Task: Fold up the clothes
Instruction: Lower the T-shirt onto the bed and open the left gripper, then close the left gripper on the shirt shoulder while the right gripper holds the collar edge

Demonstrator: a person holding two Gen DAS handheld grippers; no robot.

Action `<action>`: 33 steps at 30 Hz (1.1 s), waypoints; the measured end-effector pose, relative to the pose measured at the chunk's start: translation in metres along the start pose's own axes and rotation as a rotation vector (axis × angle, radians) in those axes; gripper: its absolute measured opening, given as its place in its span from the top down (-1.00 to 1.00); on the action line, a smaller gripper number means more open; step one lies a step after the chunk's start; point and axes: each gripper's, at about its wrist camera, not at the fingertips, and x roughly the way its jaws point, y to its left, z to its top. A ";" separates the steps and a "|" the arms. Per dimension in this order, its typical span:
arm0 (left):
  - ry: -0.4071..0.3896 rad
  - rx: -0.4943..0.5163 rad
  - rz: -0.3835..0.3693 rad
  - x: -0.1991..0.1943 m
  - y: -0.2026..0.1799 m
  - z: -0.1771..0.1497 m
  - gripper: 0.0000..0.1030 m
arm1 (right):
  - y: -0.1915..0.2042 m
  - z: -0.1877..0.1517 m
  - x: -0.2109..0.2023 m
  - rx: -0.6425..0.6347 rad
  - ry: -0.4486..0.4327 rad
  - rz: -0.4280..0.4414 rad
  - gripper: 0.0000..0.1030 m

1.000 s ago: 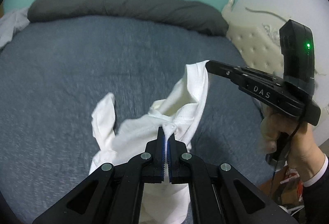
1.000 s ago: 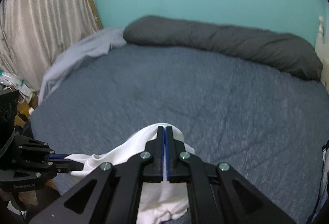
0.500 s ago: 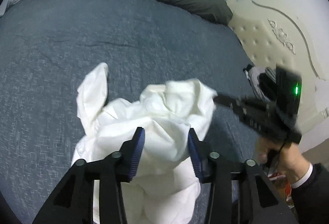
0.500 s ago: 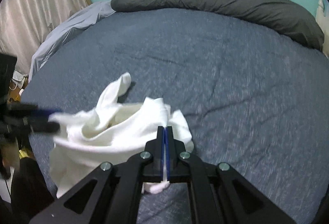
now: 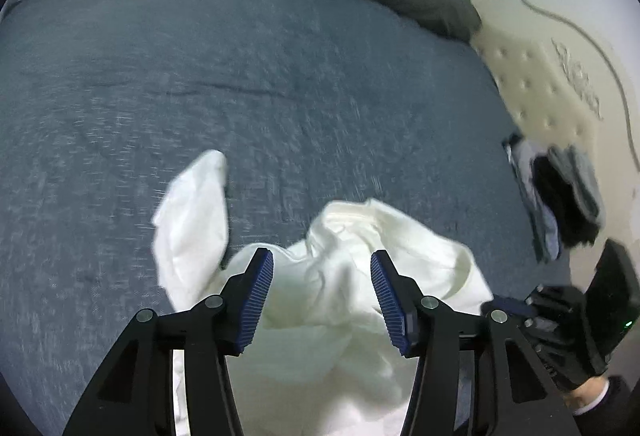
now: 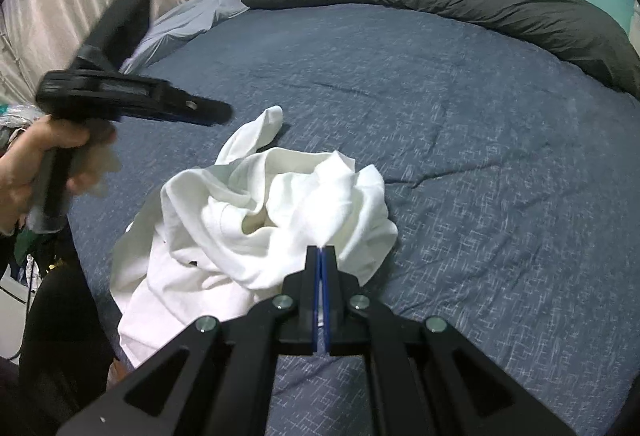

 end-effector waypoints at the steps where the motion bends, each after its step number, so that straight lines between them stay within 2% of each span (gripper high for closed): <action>1: 0.015 0.023 -0.007 0.007 -0.003 -0.001 -0.07 | 0.000 0.000 0.000 0.002 0.000 0.003 0.98; 5: 0.050 0.106 0.008 0.028 -0.009 -0.004 -0.07 | -0.003 0.000 0.002 0.012 -0.001 0.018 0.98; 11: 0.081 0.139 0.007 0.046 -0.008 -0.006 -0.04 | -0.006 0.000 0.004 0.025 -0.001 0.028 0.98; 12: 0.086 0.141 0.002 0.047 -0.008 -0.007 0.11 | -0.007 0.001 0.004 0.030 -0.002 0.029 0.98; 13: 0.089 0.143 -0.002 0.048 -0.008 -0.007 0.44 | -0.008 0.001 0.004 0.035 -0.003 0.031 0.98; 15: 0.087 0.148 0.002 0.046 -0.008 -0.008 0.80 | -0.010 0.001 0.004 0.043 -0.005 0.030 0.98; 17: 0.072 0.154 0.002 0.042 -0.007 -0.009 0.82 | -0.012 0.001 0.003 0.051 -0.010 0.027 0.98; 21: 0.003 0.160 0.002 0.011 -0.009 -0.006 0.86 | -0.013 0.004 -0.004 0.064 -0.031 0.009 0.98; 25: -0.075 0.189 0.037 -0.033 -0.016 0.001 0.87 | -0.016 0.012 -0.023 0.092 -0.077 -0.013 0.98; 33: -0.234 0.221 0.088 -0.140 -0.040 0.017 0.88 | -0.002 0.048 -0.100 0.072 -0.224 -0.058 0.98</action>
